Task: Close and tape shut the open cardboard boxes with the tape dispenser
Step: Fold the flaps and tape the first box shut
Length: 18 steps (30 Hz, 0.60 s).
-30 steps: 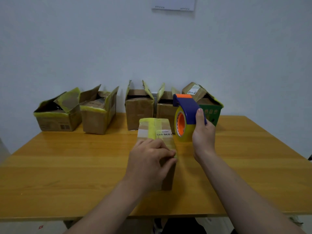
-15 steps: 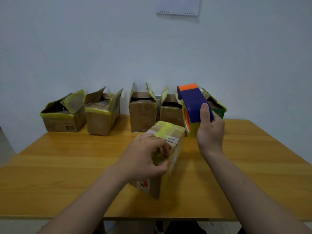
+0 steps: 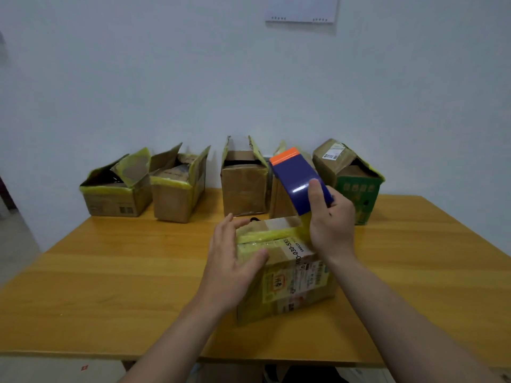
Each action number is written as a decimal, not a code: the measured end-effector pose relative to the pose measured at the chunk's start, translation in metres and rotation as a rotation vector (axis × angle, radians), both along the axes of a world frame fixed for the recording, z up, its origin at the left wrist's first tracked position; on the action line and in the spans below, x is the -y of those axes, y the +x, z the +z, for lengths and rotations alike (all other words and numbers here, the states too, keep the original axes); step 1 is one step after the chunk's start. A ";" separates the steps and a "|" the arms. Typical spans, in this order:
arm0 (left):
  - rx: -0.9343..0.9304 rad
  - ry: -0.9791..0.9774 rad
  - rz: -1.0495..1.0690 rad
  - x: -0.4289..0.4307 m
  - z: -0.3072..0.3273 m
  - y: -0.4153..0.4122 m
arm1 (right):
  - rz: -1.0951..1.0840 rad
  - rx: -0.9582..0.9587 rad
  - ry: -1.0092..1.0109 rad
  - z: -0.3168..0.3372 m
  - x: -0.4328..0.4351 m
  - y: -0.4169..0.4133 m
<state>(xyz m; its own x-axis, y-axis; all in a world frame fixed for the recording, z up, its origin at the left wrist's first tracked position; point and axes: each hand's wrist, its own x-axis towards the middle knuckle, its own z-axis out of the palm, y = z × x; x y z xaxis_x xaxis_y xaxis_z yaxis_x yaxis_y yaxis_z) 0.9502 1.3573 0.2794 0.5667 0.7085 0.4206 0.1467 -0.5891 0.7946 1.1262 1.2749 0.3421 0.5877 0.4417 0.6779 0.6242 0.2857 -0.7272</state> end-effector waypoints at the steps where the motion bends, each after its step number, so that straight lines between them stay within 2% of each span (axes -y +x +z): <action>1: 0.021 0.004 -0.006 0.001 -0.005 0.000 | -0.007 -0.036 0.016 -0.002 0.000 0.000; 6: 0.098 0.046 0.000 -0.002 -0.020 -0.001 | -0.001 -0.226 0.099 -0.006 0.002 0.002; 10: 0.206 0.080 0.021 -0.002 -0.024 0.003 | 0.012 -0.259 0.111 -0.007 0.004 0.002; 13: 0.157 0.110 0.012 -0.006 -0.023 0.001 | 0.012 -0.270 0.114 -0.007 0.005 0.001; 15: 0.130 -0.003 -0.037 -0.008 -0.015 -0.003 | 0.012 -0.273 0.122 -0.007 0.006 0.001; 18: 0.237 -0.453 -0.028 -0.017 0.007 0.005 | -0.004 -0.259 0.119 -0.008 0.005 0.000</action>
<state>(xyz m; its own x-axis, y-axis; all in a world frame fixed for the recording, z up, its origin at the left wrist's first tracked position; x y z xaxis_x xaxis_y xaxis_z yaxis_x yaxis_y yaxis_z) 0.9547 1.3739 0.2864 0.5141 0.8355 0.1940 -0.0790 -0.1791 0.9807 1.1258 1.2696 0.3342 0.7498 0.3650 0.5519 0.4234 0.3763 -0.8241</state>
